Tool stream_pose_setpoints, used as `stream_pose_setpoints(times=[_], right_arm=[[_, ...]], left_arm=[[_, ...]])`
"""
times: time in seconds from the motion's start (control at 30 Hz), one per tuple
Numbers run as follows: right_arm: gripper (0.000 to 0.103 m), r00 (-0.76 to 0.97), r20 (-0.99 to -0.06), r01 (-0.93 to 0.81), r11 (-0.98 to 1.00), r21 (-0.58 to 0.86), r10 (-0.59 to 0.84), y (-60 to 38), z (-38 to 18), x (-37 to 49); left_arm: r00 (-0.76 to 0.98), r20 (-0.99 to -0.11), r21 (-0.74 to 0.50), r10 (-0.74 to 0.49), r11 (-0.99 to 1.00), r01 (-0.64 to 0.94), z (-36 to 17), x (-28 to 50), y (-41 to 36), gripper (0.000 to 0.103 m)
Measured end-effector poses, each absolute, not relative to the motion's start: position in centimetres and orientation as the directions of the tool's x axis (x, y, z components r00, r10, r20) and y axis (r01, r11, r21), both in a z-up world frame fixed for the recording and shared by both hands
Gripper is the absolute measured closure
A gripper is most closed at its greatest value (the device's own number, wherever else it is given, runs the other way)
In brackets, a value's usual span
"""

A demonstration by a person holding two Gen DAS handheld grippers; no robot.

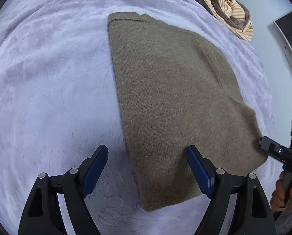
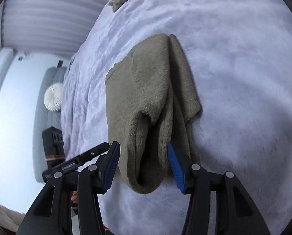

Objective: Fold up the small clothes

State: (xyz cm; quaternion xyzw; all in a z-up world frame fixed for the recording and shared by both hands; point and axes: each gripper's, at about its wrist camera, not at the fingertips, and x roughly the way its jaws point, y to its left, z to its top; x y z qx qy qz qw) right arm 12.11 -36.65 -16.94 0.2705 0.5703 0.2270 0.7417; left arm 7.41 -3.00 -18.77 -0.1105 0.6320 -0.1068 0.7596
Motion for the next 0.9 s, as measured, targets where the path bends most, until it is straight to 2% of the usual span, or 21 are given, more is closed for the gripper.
stream_pose_setpoints(times=[0.07,0.13,0.2,0.33,0.4,0.47,0.6,0.7,0.77,0.8,0.83,0.87,0.9], right_arm=[[0.084,0.241,-0.783,-0.077,0.815,0.574,0.574,-35.7,-16.5,11.5],[0.090,0.221,-0.841,-0.085,0.868,0.488,0.495,-35.5,-17.2,11.2],[0.095,0.189,-0.890,-0.079,0.910,0.408,0.415,-35.8,-18.9,10.7],[0.095,0.158,-0.883,-0.011,0.895,0.447,0.443,-36.6,-21.9,11.5],[0.095,0.162,-0.883,0.006,0.895,0.446,0.439,-36.9,-21.7,11.8],[0.090,0.160,-0.892,0.010,0.903,0.430,0.423,-36.8,-21.4,12.7],[0.089,0.163,-0.890,0.044,0.898,0.437,0.425,-37.7,-20.0,12.7],[0.085,0.197,-0.898,0.073,0.908,0.414,0.393,-38.5,-18.8,13.0],[0.083,0.251,-0.870,0.092,0.885,0.457,0.424,-39.4,-17.4,13.4],[0.079,0.271,-0.855,0.097,0.871,0.482,0.443,-39.9,-17.1,13.7],[0.064,0.283,-0.840,0.100,0.857,0.505,0.462,-40.0,-16.8,14.4],[0.054,0.293,-0.823,0.097,0.841,0.532,0.487,-39.8,-16.7,15.3],[0.054,0.302,-0.811,0.092,0.832,0.547,0.500,-39.5,-16.8,16.1]], left_arm=[[0.157,-0.952,-0.259,-0.263,0.965,0.044,-19.9,6.8,-3.6,0.020],[0.137,-0.957,-0.253,-0.257,0.966,0.049,-21.2,6.1,-3.8,0.020],[0.129,-0.955,-0.264,-0.265,0.964,0.029,-22.0,5.4,-3.5,0.013],[0.120,-0.959,-0.254,-0.256,0.967,0.031,-22.2,4.5,-3.4,0.012],[0.122,-0.964,-0.232,-0.236,0.972,0.046,-21.7,4.3,-3.3,0.012],[0.125,-0.967,-0.219,-0.222,0.975,0.038,-21.2,4.3,-2.9,0.012],[0.156,-0.972,-0.176,-0.176,0.984,0.009,-19.9,4.5,-1.7,0.012],[0.180,-0.973,-0.147,-0.144,0.989,-0.008,-18.9,4.9,-1.0,0.012],[0.195,-0.970,-0.156,-0.148,0.987,-0.028,-18.4,5.8,-0.5,0.012],[0.204,-0.967,-0.165,-0.153,0.985,-0.044,-18.2,6.2,-0.2,0.012],[0.210,-0.965,-0.173,-0.157,0.983,-0.058,-18.1,6.6,0.2,0.012],[0.217,-0.963,-0.182,-0.162,0.981,-0.074,-18.0,7.0,0.5,0.012],[0.224,-0.960,-0.191,-0.168,0.978,-0.087,-17.9,7.4,0.8,0.012]])
